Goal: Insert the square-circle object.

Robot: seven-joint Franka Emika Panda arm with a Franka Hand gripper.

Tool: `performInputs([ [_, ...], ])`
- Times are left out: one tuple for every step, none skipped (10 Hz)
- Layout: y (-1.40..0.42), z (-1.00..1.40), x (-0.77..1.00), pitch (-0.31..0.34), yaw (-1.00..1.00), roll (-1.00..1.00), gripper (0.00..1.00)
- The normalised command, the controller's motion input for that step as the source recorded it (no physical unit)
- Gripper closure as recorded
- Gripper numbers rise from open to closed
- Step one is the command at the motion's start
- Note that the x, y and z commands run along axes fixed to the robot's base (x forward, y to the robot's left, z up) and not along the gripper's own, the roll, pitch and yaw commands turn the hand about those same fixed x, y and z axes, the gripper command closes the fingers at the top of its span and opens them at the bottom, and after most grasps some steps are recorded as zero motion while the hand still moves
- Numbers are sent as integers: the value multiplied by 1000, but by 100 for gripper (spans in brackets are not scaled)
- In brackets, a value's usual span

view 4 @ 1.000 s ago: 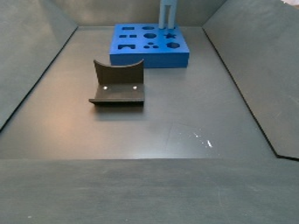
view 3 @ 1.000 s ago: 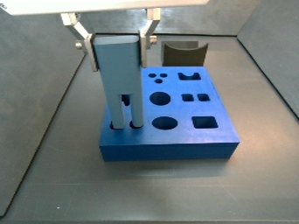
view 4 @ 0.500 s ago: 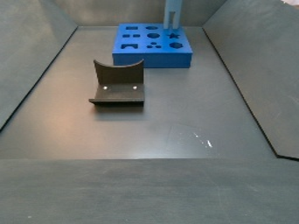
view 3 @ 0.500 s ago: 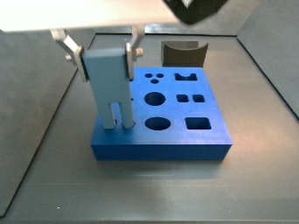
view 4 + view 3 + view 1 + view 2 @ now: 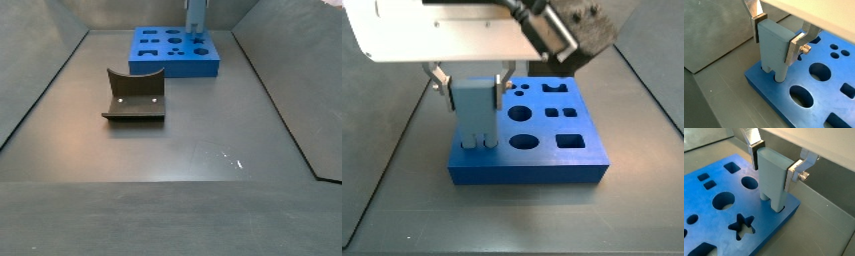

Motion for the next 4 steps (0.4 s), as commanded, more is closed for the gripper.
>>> performInputs([
  [0,-511,6,0,0,149,100],
  [0,-451,0,0,0,73,100],
  [0,-20,11,0,0,-17,100],
  [0,0,0,0,0,0,100],
])
